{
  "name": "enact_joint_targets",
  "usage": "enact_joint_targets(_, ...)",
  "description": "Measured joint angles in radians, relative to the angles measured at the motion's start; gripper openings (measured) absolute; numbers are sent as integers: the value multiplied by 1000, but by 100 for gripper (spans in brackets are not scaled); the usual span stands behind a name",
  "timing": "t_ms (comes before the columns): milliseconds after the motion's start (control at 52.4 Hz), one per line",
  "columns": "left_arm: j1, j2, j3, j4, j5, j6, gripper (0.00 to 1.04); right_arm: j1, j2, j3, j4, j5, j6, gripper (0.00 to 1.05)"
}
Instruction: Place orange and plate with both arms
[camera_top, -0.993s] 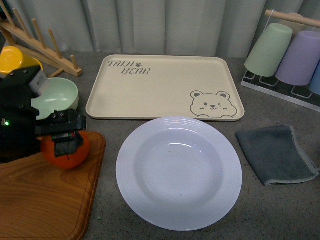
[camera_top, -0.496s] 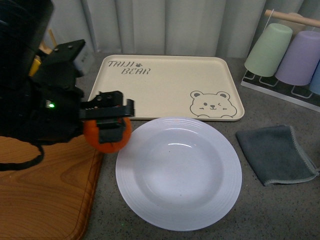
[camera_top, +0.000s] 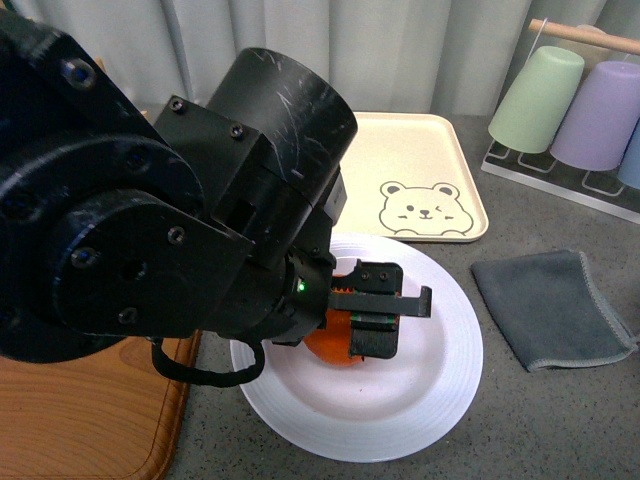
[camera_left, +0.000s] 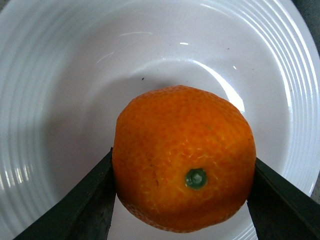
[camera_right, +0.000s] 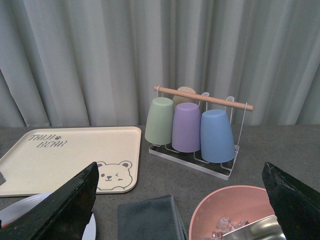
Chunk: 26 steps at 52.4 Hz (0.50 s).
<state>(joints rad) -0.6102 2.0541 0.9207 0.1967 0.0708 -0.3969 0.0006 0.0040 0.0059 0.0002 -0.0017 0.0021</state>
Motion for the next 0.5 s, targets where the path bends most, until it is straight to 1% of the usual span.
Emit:
enact_joint_targets(210, -8, 16, 16, -3, -8, -11, 65, 0, 0, 0, 0, 0, 0, 96)
enact_joint_targets(248, -8, 16, 16, -3, -8, -17, 68, 0, 0, 0, 0, 0, 0, 96)
enact_joint_targets(305, -6, 15, 16, -2, -18, -24, 82, 0, 0, 0, 0, 0, 0, 96)
enact_joint_targets(401, 2, -27, 1, 1, -49, -24, 99, 0, 0, 0, 0, 0, 0, 96)
enact_joint_targets(420, 5, -47, -5, 1, -53, -24, 100, 0, 0, 0, 0, 0, 0, 96)
enact_joint_targets(496, 19, -129, -27, 2, -89, -28, 98, 0, 0, 0, 0, 0, 0, 96)
